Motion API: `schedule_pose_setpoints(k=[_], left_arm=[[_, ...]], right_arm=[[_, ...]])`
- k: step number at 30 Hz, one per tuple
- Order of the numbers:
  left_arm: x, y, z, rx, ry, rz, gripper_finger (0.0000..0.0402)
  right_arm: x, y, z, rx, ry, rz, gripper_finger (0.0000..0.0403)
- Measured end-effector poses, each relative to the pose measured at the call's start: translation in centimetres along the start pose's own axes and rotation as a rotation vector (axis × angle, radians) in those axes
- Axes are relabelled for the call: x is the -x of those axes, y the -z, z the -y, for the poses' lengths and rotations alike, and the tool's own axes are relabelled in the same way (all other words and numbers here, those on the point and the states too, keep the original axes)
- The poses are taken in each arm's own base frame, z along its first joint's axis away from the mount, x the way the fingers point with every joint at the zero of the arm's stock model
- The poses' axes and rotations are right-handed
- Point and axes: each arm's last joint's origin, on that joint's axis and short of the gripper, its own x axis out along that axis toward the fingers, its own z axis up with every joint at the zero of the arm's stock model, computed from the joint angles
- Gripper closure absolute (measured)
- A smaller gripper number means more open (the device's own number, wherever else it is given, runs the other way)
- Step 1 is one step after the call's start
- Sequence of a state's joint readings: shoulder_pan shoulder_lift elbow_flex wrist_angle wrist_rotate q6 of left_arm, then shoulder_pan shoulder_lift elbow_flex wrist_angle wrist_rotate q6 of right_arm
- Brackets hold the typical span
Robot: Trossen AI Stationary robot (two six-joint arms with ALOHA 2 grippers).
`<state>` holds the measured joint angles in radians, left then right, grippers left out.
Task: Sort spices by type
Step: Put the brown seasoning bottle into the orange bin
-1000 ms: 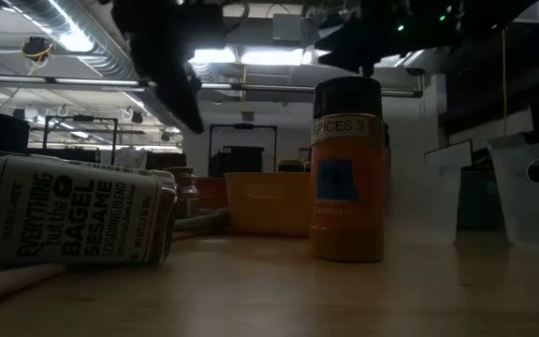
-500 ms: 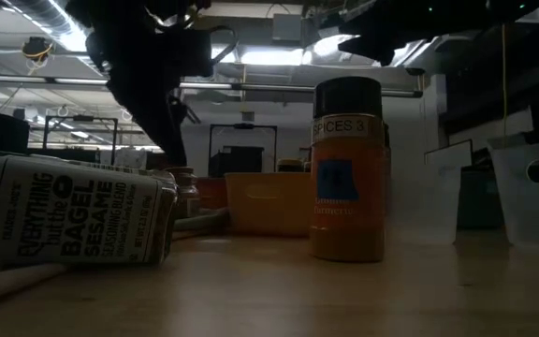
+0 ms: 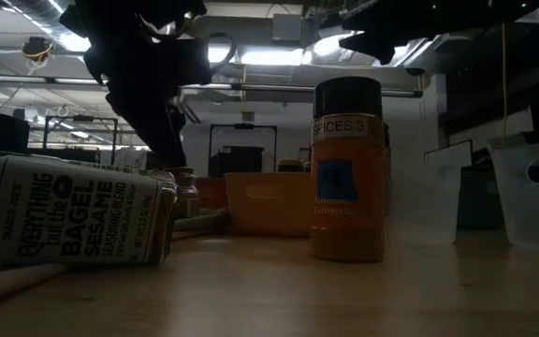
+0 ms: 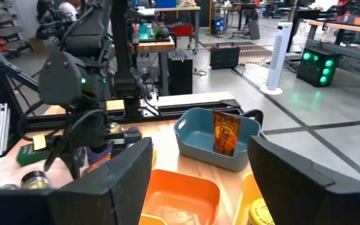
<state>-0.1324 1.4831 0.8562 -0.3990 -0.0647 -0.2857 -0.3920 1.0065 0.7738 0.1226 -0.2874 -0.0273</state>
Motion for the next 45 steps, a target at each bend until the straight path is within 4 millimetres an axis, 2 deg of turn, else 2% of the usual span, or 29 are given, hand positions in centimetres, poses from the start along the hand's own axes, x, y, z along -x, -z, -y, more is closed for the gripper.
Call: schedule_pose_setpoints(k=[10,14,17,21,23,28,36,40,45], left_arm=[[-2.7,0.0,0.1,-0.001,-0.008,-0.017,0.0141],[-3.1,0.1,0.1,-0.005,-0.013,-0.031,0.0146],[-3.1,0.1,0.1,-0.005,-0.012,-0.030,0.0172],[-3.1,0.1,0.1,0.000,-0.013,-0.029,0.0231],[-3.0,0.1,0.1,0.001,-0.013,-0.032,0.0242],[-1.7,-1.1,0.4,0.001,0.022,-0.023,0.0242],[2.5,-4.5,0.6,-0.054,0.046,0.067,0.0242],[4.3,-6.1,-0.6,-0.098,0.012,0.133,0.0240],[4.9,-7.3,-3.7,-0.123,-0.087,0.165,0.0240]], right_arm=[[0.1,-0.1,-0.3,-0.029,-0.092,0.007,0.0141],[0.4,-0.3,-0.5,-0.051,-0.153,0.020,0.0141],[0.8,-0.6,-0.8,-0.068,-0.189,0.033,0.0141],[1.4,-1.2,-1.8,-0.058,-0.234,0.059,0.0141],[1.7,-1.5,-2.5,-0.048,-0.257,0.078,0.0141],[2.3,-2.0,-4.5,-0.035,-0.328,0.103,0.0141],[2.1,-1.3,-7.4,-0.031,-0.391,0.035,0.0141],[2.0,-0.6,-8.4,-0.031,-0.355,-0.033,0.0141],[1.6,0.7,-9.5,-0.026,-0.337,-0.154,0.0141]])
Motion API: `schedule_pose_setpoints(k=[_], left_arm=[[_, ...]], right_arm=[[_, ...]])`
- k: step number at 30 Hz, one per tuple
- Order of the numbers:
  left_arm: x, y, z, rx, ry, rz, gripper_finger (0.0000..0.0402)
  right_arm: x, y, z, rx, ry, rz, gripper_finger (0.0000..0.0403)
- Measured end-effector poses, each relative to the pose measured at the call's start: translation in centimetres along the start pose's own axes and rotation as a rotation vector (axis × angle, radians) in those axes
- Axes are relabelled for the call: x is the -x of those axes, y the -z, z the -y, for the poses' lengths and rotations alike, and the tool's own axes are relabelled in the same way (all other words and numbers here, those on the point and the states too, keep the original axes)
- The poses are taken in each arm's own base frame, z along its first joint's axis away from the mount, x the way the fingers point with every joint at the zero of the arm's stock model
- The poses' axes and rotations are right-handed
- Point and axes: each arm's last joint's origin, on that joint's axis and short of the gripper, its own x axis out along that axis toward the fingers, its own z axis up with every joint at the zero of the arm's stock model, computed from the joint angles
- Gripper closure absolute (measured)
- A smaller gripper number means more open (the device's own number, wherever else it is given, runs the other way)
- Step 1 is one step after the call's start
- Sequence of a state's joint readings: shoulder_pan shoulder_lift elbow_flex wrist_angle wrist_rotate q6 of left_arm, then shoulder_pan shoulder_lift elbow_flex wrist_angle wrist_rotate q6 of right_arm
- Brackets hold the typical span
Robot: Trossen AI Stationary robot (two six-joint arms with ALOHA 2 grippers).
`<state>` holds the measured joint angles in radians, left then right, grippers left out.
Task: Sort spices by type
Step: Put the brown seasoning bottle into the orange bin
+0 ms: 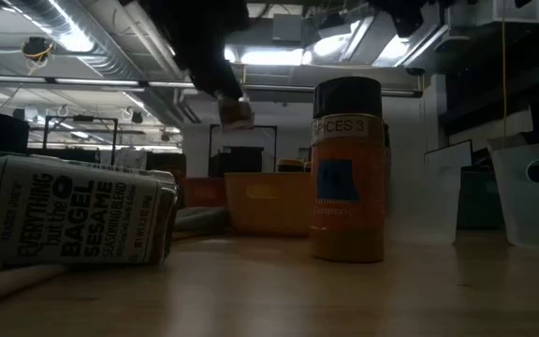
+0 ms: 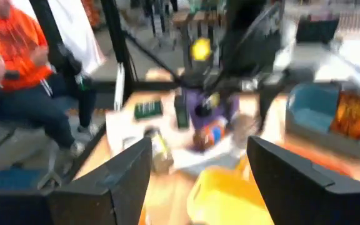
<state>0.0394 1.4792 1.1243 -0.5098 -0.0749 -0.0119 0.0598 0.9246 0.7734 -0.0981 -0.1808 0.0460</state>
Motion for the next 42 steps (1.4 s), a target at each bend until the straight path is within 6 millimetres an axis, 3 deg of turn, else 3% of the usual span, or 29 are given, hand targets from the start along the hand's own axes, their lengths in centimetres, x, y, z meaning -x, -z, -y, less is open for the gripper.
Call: schedule_pose_setpoints(k=[8,13,18,25,35,42], left_arm=[[-1.5,0.8,-5.8,0.103,-0.120,-0.058,0.0237],[-3.7,1.7,-7.6,0.145,-0.143,-0.129,0.0235],[-6.2,2.3,-8.1,0.150,-0.145,-0.162,0.0232],[-8.4,2.7,-8.3,0.149,-0.145,-0.171,0.0230],[-8.9,3.1,-8.3,0.135,-0.141,-0.197,0.0224],[-8.9,3.1,-8.3,0.178,-0.146,-0.194,0.0168]], right_arm=[[-1.2,1.6,-2.4,-0.059,-0.101,-0.142,0.0141],[-1.5,2.3,-4.2,-0.082,-0.149,-0.211,0.0141],[-1.7,3.4,-6.1,-0.138,-0.167,-0.300,0.0141],[-2.8,5.2,-8.9,-0.205,-0.137,-0.407,0.0141],[-5.2,8.3,-11.2,-0.261,-0.079,-0.550,0.0141],[-6.5,10.2,-11.8,-0.252,-0.062,-0.633,0.0141]])
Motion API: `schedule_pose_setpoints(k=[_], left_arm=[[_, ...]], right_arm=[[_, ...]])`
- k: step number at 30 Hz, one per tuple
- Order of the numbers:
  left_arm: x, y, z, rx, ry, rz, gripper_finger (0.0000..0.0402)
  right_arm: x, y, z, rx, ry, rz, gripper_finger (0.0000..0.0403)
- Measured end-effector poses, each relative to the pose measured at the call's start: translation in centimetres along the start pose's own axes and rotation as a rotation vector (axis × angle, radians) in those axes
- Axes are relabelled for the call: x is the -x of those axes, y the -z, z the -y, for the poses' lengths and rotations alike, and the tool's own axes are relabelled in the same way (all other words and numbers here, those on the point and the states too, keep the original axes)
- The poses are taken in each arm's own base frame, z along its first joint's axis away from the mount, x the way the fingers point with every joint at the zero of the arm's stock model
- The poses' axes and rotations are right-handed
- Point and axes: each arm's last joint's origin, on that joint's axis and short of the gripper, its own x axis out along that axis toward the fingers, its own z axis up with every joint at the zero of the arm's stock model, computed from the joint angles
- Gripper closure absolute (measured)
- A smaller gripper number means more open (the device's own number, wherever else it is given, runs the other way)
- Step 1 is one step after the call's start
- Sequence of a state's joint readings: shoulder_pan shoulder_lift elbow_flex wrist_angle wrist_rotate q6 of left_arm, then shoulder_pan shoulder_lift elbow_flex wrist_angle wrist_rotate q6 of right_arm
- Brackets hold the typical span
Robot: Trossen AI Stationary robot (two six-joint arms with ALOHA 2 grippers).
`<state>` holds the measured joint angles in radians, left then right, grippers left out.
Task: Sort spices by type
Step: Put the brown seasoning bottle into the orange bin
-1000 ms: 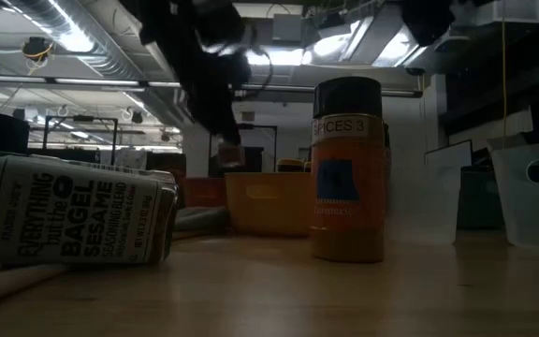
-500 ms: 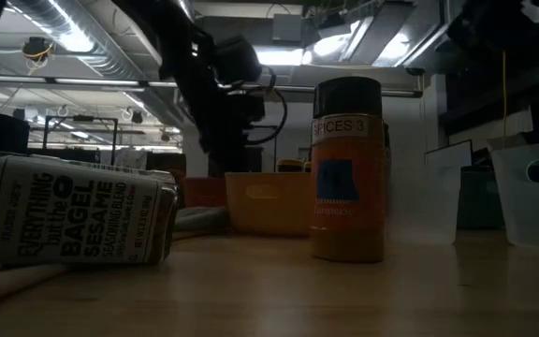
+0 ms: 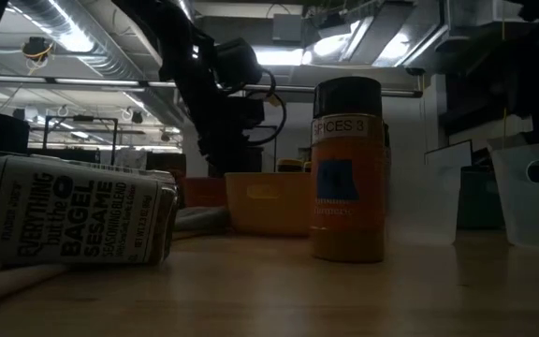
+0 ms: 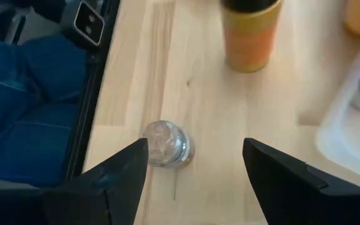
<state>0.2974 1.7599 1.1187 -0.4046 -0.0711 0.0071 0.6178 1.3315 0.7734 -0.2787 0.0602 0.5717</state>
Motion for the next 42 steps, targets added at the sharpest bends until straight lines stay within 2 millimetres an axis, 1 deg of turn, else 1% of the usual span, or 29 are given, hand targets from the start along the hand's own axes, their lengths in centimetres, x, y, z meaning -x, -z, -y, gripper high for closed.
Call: schedule_pose_setpoints(k=[3,6,11,16,18,22,30,36,39,42], left_arm=[[0.0,0.0,0.0,0.000,0.001,0.001,0.0151],[0.0,0.0,0.0,0.000,0.001,-0.001,0.0144],[0.0,0.0,0.0,-0.001,0.000,-0.003,0.0146],[0.0,0.0,0.0,0.000,0.001,-0.003,0.0144],[0.0,0.0,0.0,0.000,0.001,-0.003,0.0145],[0.0,0.0,0.1,0.002,0.002,-0.003,0.0148],[0.1,0.0,0.1,0.004,0.002,-0.002,0.0148],[0.1,0.0,0.1,0.004,0.002,-0.002,0.0148],[0.1,0.0,0.1,0.005,0.002,-0.001,0.0148],[0.1,0.0,0.1,0.003,0.002,-0.001,0.0148]], right_arm=[[-0.7,0.2,0.1,0.001,0.006,-0.027,0.0141],[-1.2,0.3,0.0,0.005,-0.001,-0.032,0.0141],[-1.9,0.4,-0.4,0.067,-0.032,-0.040,0.0141],[-2.4,0.9,-1.6,0.148,-0.068,-0.019,0.0141],[-2.7,1.2,-2.1,0.189,-0.061,-0.005,0.0141],[-3.2,1.6,-2.6,0.215,-0.022,0.016,0.0141],[-5.0,2.3,-2.2,0.239,0.011,-0.032,0.0141],[-6.1,2.6,-2.2,0.243,0.011,-0.033,0.0141],[-6.6,2.6,-2.2,0.259,0.008,-0.028,0.0141],[-6.6,2.6,-2.2,0.268,0.011,-0.027,0.0145]])
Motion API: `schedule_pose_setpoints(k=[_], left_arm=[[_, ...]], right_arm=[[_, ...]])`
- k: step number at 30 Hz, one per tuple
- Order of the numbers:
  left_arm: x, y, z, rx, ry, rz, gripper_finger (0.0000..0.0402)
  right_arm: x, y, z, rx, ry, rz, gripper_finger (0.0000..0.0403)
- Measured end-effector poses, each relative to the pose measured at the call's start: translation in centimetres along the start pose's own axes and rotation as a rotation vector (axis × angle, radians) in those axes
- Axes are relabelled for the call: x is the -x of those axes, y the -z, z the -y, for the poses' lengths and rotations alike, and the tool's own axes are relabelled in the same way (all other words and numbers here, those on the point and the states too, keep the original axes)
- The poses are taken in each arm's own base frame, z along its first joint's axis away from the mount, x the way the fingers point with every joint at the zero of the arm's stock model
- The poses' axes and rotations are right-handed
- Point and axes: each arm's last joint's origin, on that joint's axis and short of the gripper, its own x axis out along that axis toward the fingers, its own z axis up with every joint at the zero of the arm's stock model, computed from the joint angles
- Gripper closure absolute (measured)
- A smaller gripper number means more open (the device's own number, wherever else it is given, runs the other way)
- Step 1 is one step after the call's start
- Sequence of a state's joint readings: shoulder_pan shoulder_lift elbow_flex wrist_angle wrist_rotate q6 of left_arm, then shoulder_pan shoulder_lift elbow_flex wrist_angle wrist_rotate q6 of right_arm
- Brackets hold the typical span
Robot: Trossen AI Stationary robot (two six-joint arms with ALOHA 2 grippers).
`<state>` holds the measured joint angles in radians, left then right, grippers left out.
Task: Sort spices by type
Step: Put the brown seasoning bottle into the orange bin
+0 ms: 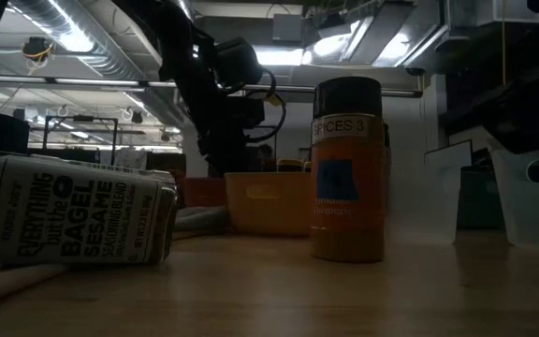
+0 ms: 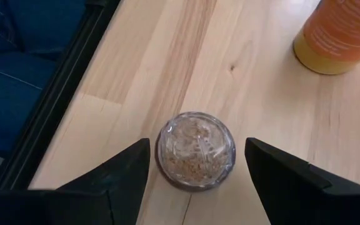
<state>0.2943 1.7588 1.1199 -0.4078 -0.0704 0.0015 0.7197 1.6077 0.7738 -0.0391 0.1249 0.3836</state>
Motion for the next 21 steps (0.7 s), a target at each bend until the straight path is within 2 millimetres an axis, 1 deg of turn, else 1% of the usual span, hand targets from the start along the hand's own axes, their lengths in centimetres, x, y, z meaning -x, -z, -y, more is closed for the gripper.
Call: schedule_pose_setpoints(k=[3,8,16,18,21], left_arm=[[0.2,-0.2,0.0,0.000,0.000,-0.006,0.0149],[1.2,-1.2,-0.1,-0.011,0.001,-0.021,0.0149],[3.0,-3.2,-0.2,-0.012,0.002,-0.010,0.0149],[3.4,-3.6,-0.2,-0.011,0.002,0.003,0.0149],[4.3,-4.0,-0.3,-0.022,0.003,0.024,0.0149]], right_arm=[[0.0,0.0,0.0,0.000,0.005,0.003,0.0167],[0.0,-0.2,0.0,-0.002,-0.001,0.018,0.0229],[0.0,-0.4,-0.1,-0.006,-0.011,0.044,0.0232],[0.0,-0.4,-0.1,-0.006,-0.007,0.044,0.0225],[0.1,-1.1,-0.1,-0.003,0.002,0.046,0.0221]])
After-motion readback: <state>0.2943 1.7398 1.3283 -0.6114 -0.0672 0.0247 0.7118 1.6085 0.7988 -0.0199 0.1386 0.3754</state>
